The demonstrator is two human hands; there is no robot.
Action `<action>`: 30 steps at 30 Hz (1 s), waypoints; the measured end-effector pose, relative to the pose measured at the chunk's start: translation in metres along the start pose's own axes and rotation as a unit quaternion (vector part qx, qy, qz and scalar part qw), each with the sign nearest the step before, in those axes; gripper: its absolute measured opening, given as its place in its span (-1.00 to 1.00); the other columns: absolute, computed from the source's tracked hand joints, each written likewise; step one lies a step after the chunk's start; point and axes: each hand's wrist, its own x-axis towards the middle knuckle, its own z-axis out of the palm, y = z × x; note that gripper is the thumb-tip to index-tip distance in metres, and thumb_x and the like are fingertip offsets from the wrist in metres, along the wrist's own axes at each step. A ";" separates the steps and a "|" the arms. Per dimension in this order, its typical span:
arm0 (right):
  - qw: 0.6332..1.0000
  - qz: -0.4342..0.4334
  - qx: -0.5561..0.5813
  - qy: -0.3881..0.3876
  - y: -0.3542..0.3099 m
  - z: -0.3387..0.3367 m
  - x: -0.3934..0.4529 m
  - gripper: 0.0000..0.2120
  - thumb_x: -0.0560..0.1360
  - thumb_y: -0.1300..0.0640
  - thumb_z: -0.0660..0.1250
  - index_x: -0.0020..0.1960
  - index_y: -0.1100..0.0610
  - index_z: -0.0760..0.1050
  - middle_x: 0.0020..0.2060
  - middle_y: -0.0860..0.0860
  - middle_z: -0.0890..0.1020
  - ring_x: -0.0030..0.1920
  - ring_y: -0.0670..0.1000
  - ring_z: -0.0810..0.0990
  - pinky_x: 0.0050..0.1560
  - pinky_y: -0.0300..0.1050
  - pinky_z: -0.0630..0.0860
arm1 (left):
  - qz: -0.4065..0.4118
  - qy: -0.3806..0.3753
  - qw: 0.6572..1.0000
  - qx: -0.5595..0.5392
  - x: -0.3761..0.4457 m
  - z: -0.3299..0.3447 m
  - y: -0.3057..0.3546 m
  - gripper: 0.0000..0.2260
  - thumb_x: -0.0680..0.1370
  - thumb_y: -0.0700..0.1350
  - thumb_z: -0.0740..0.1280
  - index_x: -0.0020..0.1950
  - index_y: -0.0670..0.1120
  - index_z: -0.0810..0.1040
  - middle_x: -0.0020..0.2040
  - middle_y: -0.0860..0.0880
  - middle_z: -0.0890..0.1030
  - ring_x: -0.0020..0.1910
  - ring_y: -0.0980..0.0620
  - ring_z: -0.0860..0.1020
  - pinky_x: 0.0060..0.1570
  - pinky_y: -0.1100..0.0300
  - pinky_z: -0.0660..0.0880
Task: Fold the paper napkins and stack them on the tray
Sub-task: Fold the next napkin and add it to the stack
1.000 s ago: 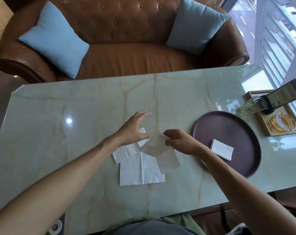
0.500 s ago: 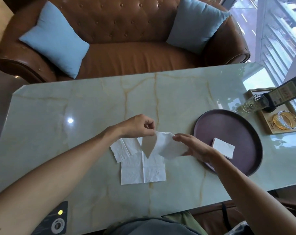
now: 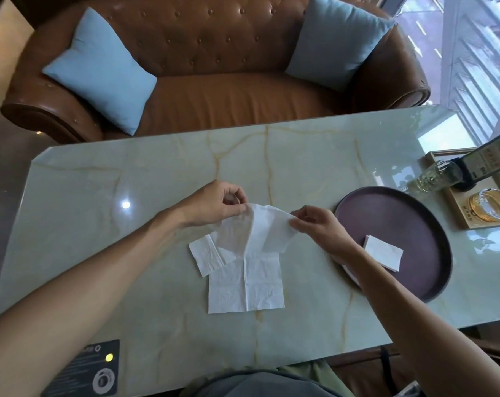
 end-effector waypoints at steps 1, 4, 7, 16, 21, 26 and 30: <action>1.000 -0.005 -0.010 0.000 -0.002 -0.005 0.002 -0.86 0.54 0.10 0.46 -0.08 0.18 0.64 -0.20 0.01 0.69 -0.19 -0.06 0.59 -0.04 -0.06 0.51 | 0.000 0.006 1.000 0.007 -0.002 -0.003 -0.002 -0.93 0.58 -0.04 0.41 -0.02 -0.03 0.64 -0.16 0.03 0.74 -0.20 0.22 0.63 -0.12 0.22 0.52; 0.999 -0.017 -0.049 -0.007 -0.009 -0.016 0.005 -0.85 0.54 0.11 0.46 -0.12 0.19 0.61 -0.25 0.02 0.65 -0.23 -0.04 0.53 -0.12 -0.06 0.45 | -0.002 0.025 0.998 0.051 -0.006 -0.009 -0.012 -0.94 0.59 -0.02 0.40 -0.03 0.03 0.65 -0.11 0.08 0.74 -0.11 0.21 0.66 -0.04 0.21 0.55; 0.996 -0.028 -0.083 -0.021 -0.017 -0.022 0.004 -0.82 0.55 0.08 0.44 -0.11 0.19 0.59 -0.26 0.03 0.64 -0.25 -0.05 0.49 -0.18 -0.09 0.40 | -0.002 0.025 0.996 0.082 -0.009 -0.008 -0.017 -0.92 0.57 -0.02 0.39 -0.11 0.05 0.61 -0.14 0.06 0.70 -0.10 0.07 0.66 -0.01 0.08 0.56; 0.995 -0.055 0.061 -0.055 -0.038 -0.024 0.004 -0.95 0.58 0.25 0.40 -0.03 0.25 0.60 -0.18 0.00 0.65 -0.16 -0.08 0.56 -0.08 -0.22 0.47 | -0.036 0.022 0.979 -0.199 -0.013 -0.001 -0.020 -0.90 0.43 -0.05 0.33 -0.19 -0.07 0.54 -0.28 0.03 0.50 -0.25 0.06 0.43 -0.20 0.13 0.32; 0.994 -0.044 0.054 -0.081 -0.047 -0.020 0.003 -0.90 0.60 0.23 0.36 0.01 0.24 0.64 -0.19 -0.01 0.66 -0.17 -0.08 0.60 -0.11 -0.25 0.52 | -0.081 -0.132 0.970 -0.185 -0.011 0.006 -0.014 -0.69 0.53 -0.02 0.48 0.26 0.00 0.59 0.05 -0.06 0.71 -0.07 0.00 0.64 -0.15 0.21 0.51; 0.989 -0.044 -0.107 -0.088 -0.048 -0.024 0.007 -0.90 0.55 0.20 0.41 0.06 0.11 0.63 -0.10 0.07 0.70 -0.10 -0.03 0.64 0.08 0.09 0.59 | -0.041 -0.144 0.986 -0.066 -0.004 0.030 -0.005 -0.86 0.62 -0.04 0.38 -0.04 -0.03 0.71 -0.18 0.13 0.71 -0.25 0.15 0.61 -0.15 0.18 0.54; 0.880 -0.148 -0.434 -0.119 -0.053 -0.009 0.006 -0.49 0.50 -0.08 0.44 0.42 -0.02 0.47 0.36 -0.05 0.55 0.37 0.00 0.50 0.44 0.08 0.35 | 0.010 -0.133 0.978 0.158 -0.001 0.036 0.009 -0.77 0.64 0.03 0.28 -0.17 0.02 0.57 -0.30 0.16 0.56 -0.32 0.13 0.48 -0.25 0.14 0.39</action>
